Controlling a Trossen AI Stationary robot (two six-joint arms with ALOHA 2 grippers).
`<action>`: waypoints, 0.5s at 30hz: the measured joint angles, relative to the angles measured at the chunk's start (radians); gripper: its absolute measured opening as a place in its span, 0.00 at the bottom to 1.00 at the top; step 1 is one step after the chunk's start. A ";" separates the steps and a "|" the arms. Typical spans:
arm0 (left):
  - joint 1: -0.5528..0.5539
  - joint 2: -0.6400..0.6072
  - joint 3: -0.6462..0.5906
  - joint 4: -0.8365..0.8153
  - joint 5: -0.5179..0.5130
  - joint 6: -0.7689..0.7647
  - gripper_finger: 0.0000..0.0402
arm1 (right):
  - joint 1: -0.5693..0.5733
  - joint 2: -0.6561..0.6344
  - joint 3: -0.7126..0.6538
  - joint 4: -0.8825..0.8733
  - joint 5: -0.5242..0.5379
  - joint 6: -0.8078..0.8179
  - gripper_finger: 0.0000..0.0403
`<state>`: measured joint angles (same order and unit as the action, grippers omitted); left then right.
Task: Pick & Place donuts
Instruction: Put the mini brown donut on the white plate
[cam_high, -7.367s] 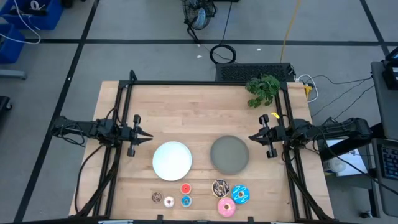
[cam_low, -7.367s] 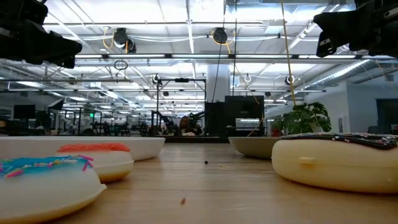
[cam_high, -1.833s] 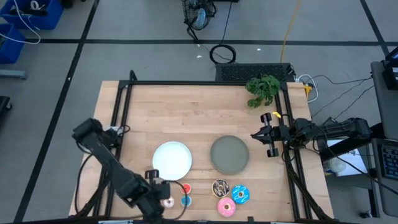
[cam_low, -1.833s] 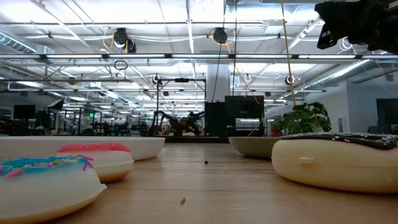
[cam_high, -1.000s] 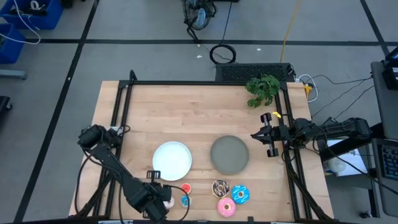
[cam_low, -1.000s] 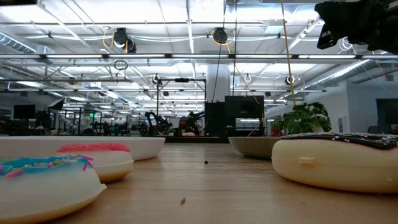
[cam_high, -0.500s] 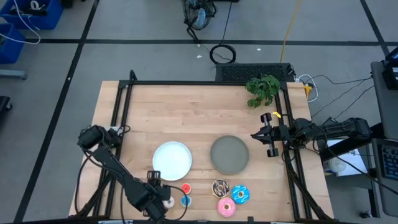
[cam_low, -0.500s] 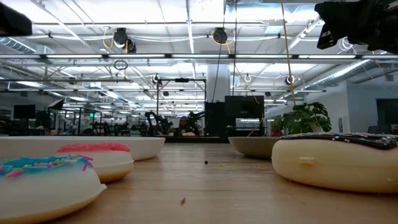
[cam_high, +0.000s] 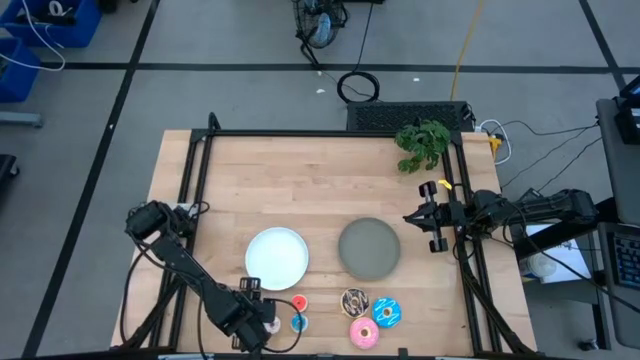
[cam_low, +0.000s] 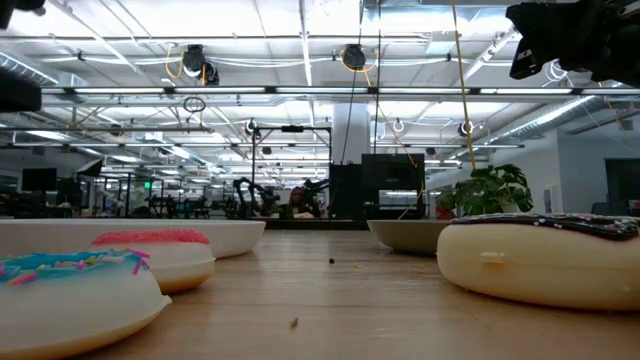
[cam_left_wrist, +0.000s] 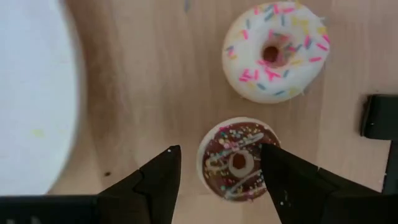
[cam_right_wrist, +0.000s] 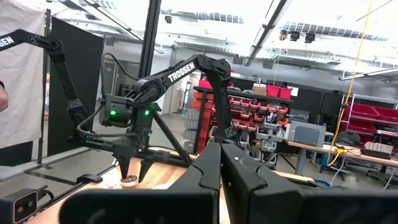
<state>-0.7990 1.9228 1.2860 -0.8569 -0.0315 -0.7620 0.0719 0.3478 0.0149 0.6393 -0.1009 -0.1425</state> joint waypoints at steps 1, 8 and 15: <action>0.000 0.000 -0.007 0.005 0.003 -0.004 0.56 | 0.000 0.000 0.000 0.000 0.000 0.000 0.00; 0.007 0.000 -0.017 0.000 0.013 -0.010 0.56 | 0.000 0.000 0.000 0.000 0.000 0.000 0.00; 0.037 -0.009 -0.005 -0.021 0.070 0.000 0.56 | 0.000 0.000 0.000 0.000 0.000 0.000 0.00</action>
<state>-0.7618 1.9137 1.2815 -0.8781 0.0380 -0.7624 0.0719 0.3478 0.0150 0.6395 -0.1009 -0.1425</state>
